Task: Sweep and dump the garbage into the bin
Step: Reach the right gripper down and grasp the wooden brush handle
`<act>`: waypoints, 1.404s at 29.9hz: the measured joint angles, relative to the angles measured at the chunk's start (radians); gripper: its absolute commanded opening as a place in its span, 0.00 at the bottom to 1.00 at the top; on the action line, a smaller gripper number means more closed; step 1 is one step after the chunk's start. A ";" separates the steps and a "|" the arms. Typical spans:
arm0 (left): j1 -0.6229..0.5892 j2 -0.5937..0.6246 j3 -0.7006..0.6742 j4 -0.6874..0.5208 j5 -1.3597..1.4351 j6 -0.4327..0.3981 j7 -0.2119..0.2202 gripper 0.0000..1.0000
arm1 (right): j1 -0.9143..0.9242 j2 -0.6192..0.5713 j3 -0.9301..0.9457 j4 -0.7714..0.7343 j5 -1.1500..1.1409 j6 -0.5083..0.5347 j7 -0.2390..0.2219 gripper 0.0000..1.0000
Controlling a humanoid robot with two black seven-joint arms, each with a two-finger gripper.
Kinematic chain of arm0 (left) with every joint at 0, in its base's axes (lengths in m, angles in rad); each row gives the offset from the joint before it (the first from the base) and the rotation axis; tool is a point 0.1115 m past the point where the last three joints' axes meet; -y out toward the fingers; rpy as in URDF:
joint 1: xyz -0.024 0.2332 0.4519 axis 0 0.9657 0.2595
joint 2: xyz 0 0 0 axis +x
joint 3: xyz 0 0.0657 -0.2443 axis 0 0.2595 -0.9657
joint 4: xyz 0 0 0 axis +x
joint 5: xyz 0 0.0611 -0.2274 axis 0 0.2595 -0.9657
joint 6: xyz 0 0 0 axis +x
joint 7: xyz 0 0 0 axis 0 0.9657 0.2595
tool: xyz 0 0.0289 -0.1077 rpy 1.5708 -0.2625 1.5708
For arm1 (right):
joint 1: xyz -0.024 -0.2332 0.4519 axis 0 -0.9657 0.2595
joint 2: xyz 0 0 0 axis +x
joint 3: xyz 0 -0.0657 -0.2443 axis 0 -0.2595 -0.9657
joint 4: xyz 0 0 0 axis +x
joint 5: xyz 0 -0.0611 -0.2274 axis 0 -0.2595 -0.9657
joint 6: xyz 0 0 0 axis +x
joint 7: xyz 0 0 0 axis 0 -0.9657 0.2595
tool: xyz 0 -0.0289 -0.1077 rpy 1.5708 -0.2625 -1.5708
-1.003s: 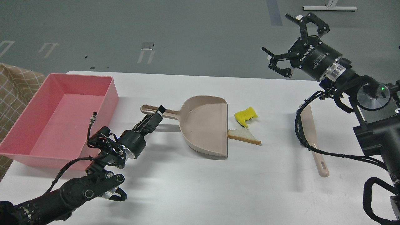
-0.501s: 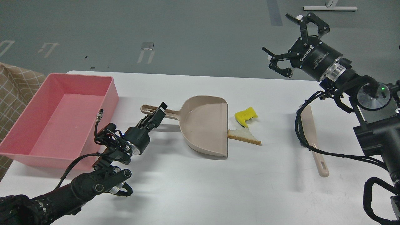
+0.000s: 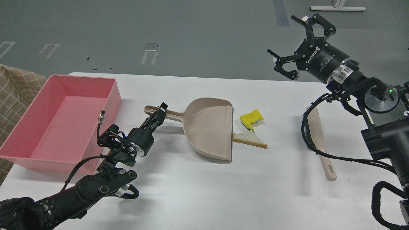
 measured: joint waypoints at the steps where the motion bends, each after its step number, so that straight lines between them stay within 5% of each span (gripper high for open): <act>1: -0.002 0.000 0.000 0.000 0.000 0.000 0.000 0.00 | 0.001 -0.009 -0.006 0.001 -0.004 0.000 0.000 0.99; 18: -0.039 0.000 0.002 -0.003 0.007 -0.001 0.000 0.00 | 0.160 -0.324 -0.432 0.097 -0.227 0.000 0.000 0.99; 29: -0.053 0.006 0.002 -0.006 0.008 0.000 0.001 0.00 | 0.144 -0.448 -0.617 0.356 -0.797 0.000 0.000 0.99; 42: -0.060 0.013 0.025 -0.012 0.007 0.000 0.001 0.00 | 0.047 -0.668 -0.731 0.624 -0.955 0.000 0.000 0.99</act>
